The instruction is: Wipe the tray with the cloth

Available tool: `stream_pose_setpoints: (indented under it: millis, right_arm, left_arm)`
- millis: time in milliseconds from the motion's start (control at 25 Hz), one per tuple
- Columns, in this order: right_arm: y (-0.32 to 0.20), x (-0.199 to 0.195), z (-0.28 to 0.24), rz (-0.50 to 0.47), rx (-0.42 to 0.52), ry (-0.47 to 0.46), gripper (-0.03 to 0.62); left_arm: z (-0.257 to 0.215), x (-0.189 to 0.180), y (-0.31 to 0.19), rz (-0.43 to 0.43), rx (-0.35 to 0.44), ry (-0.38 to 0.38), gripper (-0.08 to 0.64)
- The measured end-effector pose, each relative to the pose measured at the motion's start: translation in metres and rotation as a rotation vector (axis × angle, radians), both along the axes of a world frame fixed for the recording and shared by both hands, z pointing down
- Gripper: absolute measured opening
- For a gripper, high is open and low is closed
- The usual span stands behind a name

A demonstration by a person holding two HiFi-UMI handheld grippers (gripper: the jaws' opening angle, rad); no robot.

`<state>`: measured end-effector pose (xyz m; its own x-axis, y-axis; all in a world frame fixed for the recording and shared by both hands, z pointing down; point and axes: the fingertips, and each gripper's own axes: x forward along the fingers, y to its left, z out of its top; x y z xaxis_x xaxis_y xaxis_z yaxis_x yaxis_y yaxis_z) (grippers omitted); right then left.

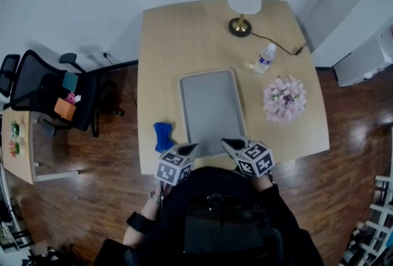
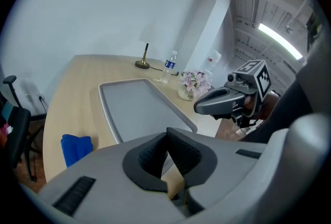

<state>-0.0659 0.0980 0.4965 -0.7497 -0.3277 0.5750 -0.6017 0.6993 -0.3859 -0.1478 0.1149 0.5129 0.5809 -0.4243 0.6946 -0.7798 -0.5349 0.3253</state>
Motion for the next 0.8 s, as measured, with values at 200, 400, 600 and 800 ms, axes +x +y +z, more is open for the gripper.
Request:
stream_pose_setpoints:
  millis: [200,400,600,800]
  right_arm:
    - [-0.0022,-0.0004,0.0003,-0.003,-0.002,-0.005,0.002]
    - [-0.0014,-0.0004,0.0007,-0.011,-0.008,0.000,0.002]
    - [-0.0002,-0.0010,0.0008,-0.018,-0.008,-0.009,0.002]
    - [-0.0010,0.0008,0.0006,-0.017,0.001,-0.003,0.002]
  left_arm:
    - [0.0015,-0.0013,-0.0016,-0.010,-0.003,-0.004,0.000]
    - [0.0024,-0.0012,-0.0019,-0.015,-0.006,-0.007,0.000]
    - [0.0018,-0.0010,-0.0008,-0.014,-0.010,-0.012,0.000]
    - [0.0044,0.0005,-0.0014,-0.018,-0.007,-0.010,0.000]
